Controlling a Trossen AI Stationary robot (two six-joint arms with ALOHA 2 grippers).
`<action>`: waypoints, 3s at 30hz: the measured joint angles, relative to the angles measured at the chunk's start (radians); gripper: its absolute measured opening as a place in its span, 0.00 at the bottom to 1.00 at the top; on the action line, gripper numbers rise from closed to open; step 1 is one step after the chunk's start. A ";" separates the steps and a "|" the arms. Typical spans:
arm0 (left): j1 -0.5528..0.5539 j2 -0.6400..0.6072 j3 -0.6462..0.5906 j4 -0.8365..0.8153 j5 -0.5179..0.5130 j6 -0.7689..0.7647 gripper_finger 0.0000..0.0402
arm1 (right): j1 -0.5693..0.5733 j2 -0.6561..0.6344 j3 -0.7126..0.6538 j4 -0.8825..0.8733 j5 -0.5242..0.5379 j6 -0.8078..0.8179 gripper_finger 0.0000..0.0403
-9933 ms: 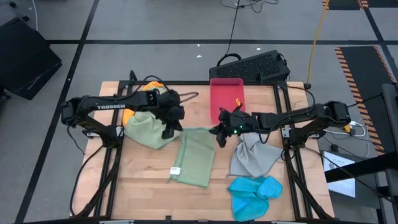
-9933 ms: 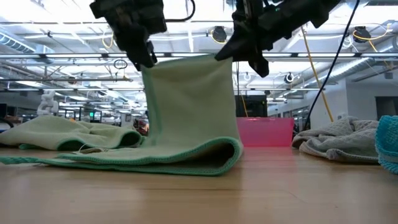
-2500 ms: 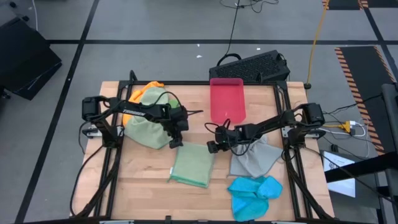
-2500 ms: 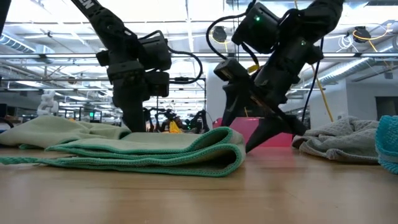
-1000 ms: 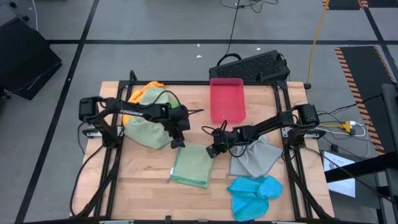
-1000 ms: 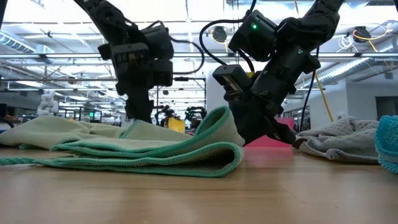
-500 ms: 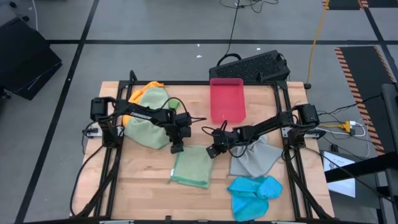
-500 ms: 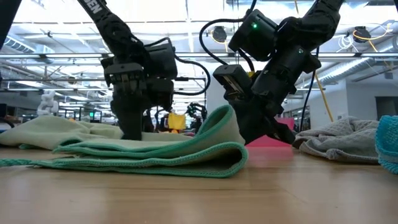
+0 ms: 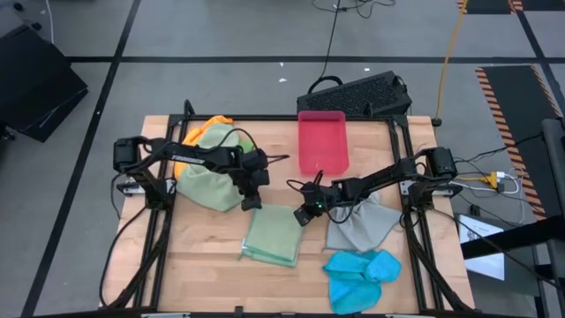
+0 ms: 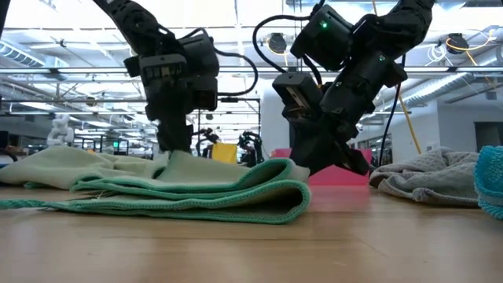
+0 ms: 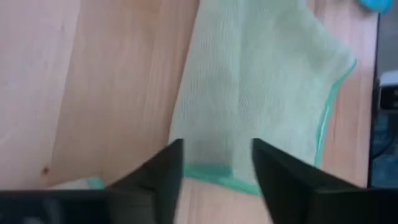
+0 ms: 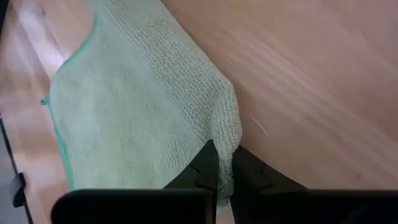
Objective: Fold microfiber towels
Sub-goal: Fold the right light green microfiber cloth
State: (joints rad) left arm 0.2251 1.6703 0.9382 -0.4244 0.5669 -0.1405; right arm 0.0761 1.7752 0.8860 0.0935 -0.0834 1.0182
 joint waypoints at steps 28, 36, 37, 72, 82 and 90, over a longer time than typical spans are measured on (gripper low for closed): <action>0.052 0.043 0.000 0.018 0.123 -0.171 0.56 | 0.011 0.000 0.000 0.009 0.000 -0.073 0.03; 0.044 0.065 0.000 0.029 0.072 -0.234 0.66 | 0.011 0.000 0.000 0.010 -0.002 -0.077 0.03; 0.037 0.078 -0.002 0.023 0.069 -0.237 0.66 | 0.011 0.000 0.000 0.010 -0.003 -0.077 0.03; -0.095 -0.098 -0.001 -0.016 -0.169 0.065 0.02 | 0.014 -0.131 0.001 -0.039 0.111 -0.192 0.02; -0.226 -0.249 0.000 -0.060 -0.340 0.053 0.02 | 0.047 -0.244 0.002 -0.089 0.188 -0.283 0.01; -0.350 -0.259 0.001 -0.072 -0.478 0.030 0.01 | 0.111 -0.250 0.003 -0.092 0.228 -0.325 0.01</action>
State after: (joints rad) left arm -0.1250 1.4108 0.9389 -0.4963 0.0884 -0.1109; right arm 0.1875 1.5252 0.8886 0.0013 0.1445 0.6936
